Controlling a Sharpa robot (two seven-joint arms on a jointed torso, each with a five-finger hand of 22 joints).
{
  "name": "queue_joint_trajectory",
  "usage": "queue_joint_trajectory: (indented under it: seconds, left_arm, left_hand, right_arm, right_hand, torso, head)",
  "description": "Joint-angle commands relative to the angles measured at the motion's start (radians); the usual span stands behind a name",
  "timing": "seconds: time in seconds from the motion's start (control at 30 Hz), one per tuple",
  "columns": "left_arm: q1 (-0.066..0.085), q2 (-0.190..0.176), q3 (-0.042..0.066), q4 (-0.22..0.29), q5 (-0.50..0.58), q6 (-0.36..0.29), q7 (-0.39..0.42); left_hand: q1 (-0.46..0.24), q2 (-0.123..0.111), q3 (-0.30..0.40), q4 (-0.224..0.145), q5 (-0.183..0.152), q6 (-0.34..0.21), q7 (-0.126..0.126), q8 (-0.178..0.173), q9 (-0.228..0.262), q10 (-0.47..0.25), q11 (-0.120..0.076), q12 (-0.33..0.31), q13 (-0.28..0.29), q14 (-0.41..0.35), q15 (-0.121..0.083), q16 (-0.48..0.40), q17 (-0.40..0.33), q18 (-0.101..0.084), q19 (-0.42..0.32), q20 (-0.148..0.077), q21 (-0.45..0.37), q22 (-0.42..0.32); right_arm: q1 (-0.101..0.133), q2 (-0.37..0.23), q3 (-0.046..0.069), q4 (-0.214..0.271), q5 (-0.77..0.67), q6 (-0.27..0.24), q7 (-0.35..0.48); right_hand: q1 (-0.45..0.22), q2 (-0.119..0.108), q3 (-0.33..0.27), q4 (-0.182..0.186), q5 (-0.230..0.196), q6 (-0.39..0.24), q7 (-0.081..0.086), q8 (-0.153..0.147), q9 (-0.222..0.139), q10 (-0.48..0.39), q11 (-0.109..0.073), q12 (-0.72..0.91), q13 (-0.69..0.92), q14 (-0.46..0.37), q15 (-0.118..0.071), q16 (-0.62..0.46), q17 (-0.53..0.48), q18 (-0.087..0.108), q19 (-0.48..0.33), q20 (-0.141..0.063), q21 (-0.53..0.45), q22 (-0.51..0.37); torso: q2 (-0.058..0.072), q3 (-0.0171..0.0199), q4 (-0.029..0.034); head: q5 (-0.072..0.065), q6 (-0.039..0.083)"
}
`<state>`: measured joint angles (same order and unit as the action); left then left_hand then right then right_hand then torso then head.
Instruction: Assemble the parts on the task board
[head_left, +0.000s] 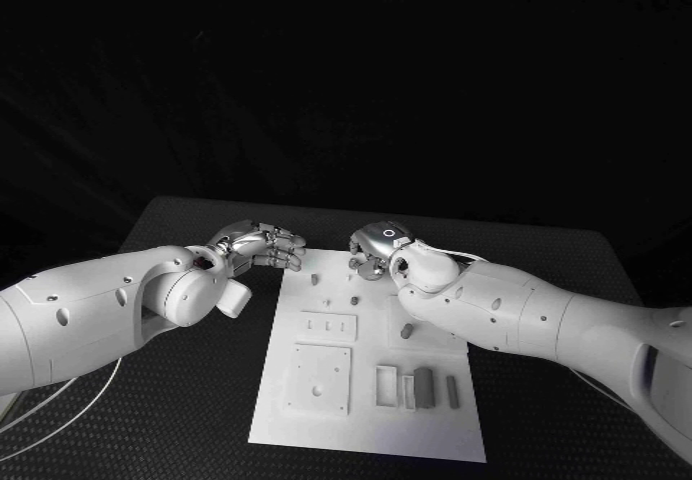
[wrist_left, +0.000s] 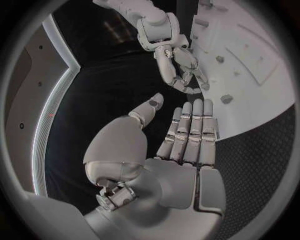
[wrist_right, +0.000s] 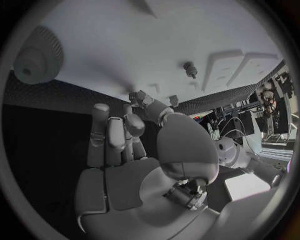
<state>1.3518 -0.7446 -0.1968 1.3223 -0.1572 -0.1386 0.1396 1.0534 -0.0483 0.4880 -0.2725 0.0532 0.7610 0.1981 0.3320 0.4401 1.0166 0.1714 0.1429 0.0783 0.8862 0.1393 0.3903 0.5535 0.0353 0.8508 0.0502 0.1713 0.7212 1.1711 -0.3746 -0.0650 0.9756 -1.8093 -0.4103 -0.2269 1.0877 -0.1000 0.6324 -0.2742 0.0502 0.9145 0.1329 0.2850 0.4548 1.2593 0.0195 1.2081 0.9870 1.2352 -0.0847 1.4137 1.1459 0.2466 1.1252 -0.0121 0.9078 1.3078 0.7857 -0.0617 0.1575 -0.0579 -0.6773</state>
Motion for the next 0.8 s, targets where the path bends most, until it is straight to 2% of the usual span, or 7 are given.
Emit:
queue_joint_trajectory:
  seconds: [0.03, 0.1, 0.47, 0.6, 0.67, 0.73, 0.8]
  left_arm:
    - [0.001, 0.002, 0.001, 0.001, -0.003, 0.009, 0.0]
    - [0.0, 0.004, 0.0, -0.001, -0.003, 0.011, -0.001]
    - [0.0, 0.005, 0.0, -0.003, -0.003, 0.011, 0.0]
    - [0.0, 0.0, 0.0, -0.002, -0.003, 0.012, 0.003]
    - [0.0, -0.003, 0.0, 0.0, -0.003, 0.013, 0.003]
    - [0.0, -0.006, 0.0, 0.003, -0.003, 0.016, 0.004]
    - [0.0, -0.012, 0.0, 0.005, -0.003, 0.016, 0.006]
  left_hand:
    - [-0.009, 0.0, 0.001, 0.003, -0.001, 0.001, 0.013, -0.004, -0.002, 0.003, 0.005, -0.005, -0.002, 0.001, 0.004, -0.007, 0.001, 0.009, 0.002, -0.006, -0.005, -0.001]
    - [-0.009, -0.001, 0.001, 0.003, -0.002, -0.002, 0.014, -0.006, -0.003, 0.001, 0.006, -0.007, -0.002, 0.001, 0.004, -0.008, 0.002, 0.009, 0.002, -0.006, -0.006, -0.001]
    - [-0.009, -0.001, 0.001, 0.002, -0.001, -0.005, 0.016, -0.008, -0.004, 0.001, 0.006, -0.008, -0.003, 0.001, 0.004, -0.009, 0.003, 0.009, 0.003, -0.006, -0.006, -0.001]
    - [-0.009, -0.001, 0.002, 0.002, -0.001, -0.005, 0.016, -0.008, -0.004, 0.001, 0.006, -0.009, -0.003, 0.001, 0.004, -0.009, 0.003, 0.009, 0.003, -0.006, -0.006, -0.001]
    - [-0.009, -0.001, 0.002, 0.002, -0.001, -0.005, 0.016, -0.008, -0.004, 0.001, 0.006, -0.009, -0.003, 0.001, 0.004, -0.009, 0.004, 0.009, 0.003, -0.006, -0.007, -0.001]
    - [-0.009, -0.003, 0.001, 0.001, -0.002, -0.006, 0.016, -0.009, -0.004, 0.0, 0.007, -0.009, -0.003, 0.001, 0.004, -0.01, 0.004, 0.009, 0.002, -0.006, -0.007, -0.001]
    - [-0.01, -0.004, 0.001, 0.001, -0.002, -0.006, 0.016, -0.009, -0.004, 0.0, 0.007, -0.009, -0.003, 0.0, 0.005, -0.01, 0.004, 0.008, 0.002, -0.006, -0.007, -0.001]
  right_arm:
    - [0.0, 0.001, 0.0, -0.003, 0.035, -0.021, -0.001]
    - [0.0, 0.001, 0.0, -0.003, 0.037, -0.021, 0.001]
    - [0.0, -0.014, 0.0, 0.011, 0.045, -0.04, 0.004]
    - [0.001, -0.072, 0.0, 0.073, 0.067, -0.055, 0.001]
    - [0.001, -0.105, 0.007, 0.119, 0.087, -0.054, -0.001]
    - [0.001, -0.138, 0.032, 0.167, 0.106, -0.05, -0.002]
    - [0.002, -0.172, 0.048, 0.205, 0.116, -0.042, -0.003]
  right_hand:
    - [-0.005, -0.017, 0.008, 0.005, 0.003, -0.035, 0.008, -0.021, -0.009, -0.01, 0.007, -0.012, -0.004, -0.033, 0.005, -0.02, -0.036, 0.015, -0.012, 0.003, -0.009, 0.009]
    - [-0.01, -0.027, 0.016, 0.013, 0.001, -0.048, 0.014, -0.028, -0.013, -0.026, 0.014, -0.029, -0.014, -0.067, 0.012, -0.051, -0.075, 0.015, -0.029, 0.011, -0.024, 0.004]
    - [-0.01, -0.029, 0.018, 0.016, 0.003, -0.047, 0.015, -0.028, -0.013, -0.026, 0.014, -0.032, -0.019, -0.068, 0.013, -0.055, -0.08, 0.015, -0.031, 0.014, -0.027, 0.004]
    - [-0.009, -0.029, 0.019, 0.018, 0.003, -0.043, 0.014, -0.025, -0.012, -0.022, 0.013, -0.031, -0.022, -0.064, 0.012, -0.055, -0.082, 0.015, -0.028, 0.015, -0.026, 0.004]
    - [-0.009, -0.03, 0.019, 0.019, 0.003, -0.042, 0.013, -0.024, -0.012, -0.021, 0.013, -0.031, -0.022, -0.062, 0.012, -0.054, -0.083, 0.015, -0.026, 0.015, -0.025, 0.005]
    - [-0.011, -0.034, 0.018, 0.022, 0.002, -0.041, 0.013, -0.024, -0.012, -0.019, 0.012, -0.03, -0.024, -0.06, 0.011, -0.054, -0.084, 0.015, -0.024, 0.015, -0.025, 0.005]
    - [-0.013, -0.037, 0.017, 0.025, 0.003, -0.04, 0.013, -0.023, -0.011, -0.017, 0.012, -0.029, -0.024, -0.058, 0.011, -0.053, -0.085, 0.015, -0.022, 0.015, -0.024, 0.005]
  torso:
    - [0.001, 0.0008, -0.0009]
    - [0.001, 0.0007, -0.0014]
    - [0.001, 0.0013, -0.001]
    - [0.0, 0.0015, -0.0018]
    - [0.0, 0.0008, -0.0026]
    - [0.001, 0.0003, -0.0048]
    - [0.001, 0.0006, -0.0068]
  head:
    - [0.0, 0.0]
    - [0.0, 0.0]
    - [-0.001, 0.002]
    - [0.0, 0.007]
    - [-0.001, 0.01]
    - [-0.003, 0.014]
    - [-0.006, 0.019]
